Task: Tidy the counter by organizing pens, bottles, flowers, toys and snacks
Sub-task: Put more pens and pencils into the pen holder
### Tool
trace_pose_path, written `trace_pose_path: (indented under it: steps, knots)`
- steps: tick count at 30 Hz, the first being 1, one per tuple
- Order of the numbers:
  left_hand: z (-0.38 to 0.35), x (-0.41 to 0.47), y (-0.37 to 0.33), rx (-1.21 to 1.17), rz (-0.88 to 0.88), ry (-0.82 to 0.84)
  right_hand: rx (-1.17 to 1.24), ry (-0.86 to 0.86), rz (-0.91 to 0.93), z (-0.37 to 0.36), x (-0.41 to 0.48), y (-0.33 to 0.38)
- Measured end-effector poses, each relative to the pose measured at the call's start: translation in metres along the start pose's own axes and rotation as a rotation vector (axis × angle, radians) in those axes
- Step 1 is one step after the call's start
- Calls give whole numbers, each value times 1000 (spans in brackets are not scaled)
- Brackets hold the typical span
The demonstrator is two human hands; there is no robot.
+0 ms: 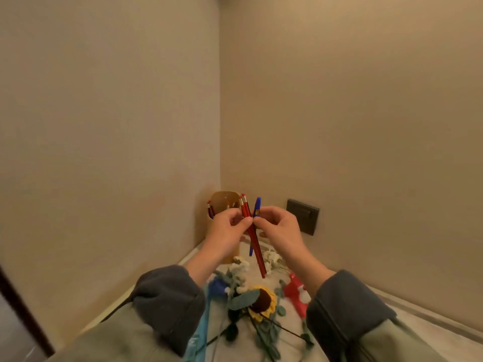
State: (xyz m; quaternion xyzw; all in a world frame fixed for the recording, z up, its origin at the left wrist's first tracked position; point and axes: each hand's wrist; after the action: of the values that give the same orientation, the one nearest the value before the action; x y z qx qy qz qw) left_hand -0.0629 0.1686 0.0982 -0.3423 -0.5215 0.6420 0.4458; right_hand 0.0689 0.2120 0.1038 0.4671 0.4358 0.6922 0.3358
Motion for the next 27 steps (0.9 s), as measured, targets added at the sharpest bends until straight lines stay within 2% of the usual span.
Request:
trace_pose_path:
  steps: [7,15,23,27]
  knots:
    - [61,60,-16,130,-204,-124,-36,-36,175,-50,66,24]
    - [72,107,9,188,-249,-211,-172,-70,199,-82,107,-6]
    - [64,124,66,281,-65,-137,-258,13,36,-87,107,-50]
    - [66,123,71,269,-54,-139,-209,3,31,-83,100,-50]
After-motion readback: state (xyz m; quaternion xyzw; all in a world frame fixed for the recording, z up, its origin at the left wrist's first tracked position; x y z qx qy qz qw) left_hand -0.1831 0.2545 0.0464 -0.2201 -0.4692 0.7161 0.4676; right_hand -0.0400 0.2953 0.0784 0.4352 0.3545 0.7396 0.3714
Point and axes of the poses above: each hand's wrist, its own x-axis towards the middle knuckle, its own z-axis out of the back of the hand, y = z × x, and after that the axes turned 10 degrees about z, right-handed
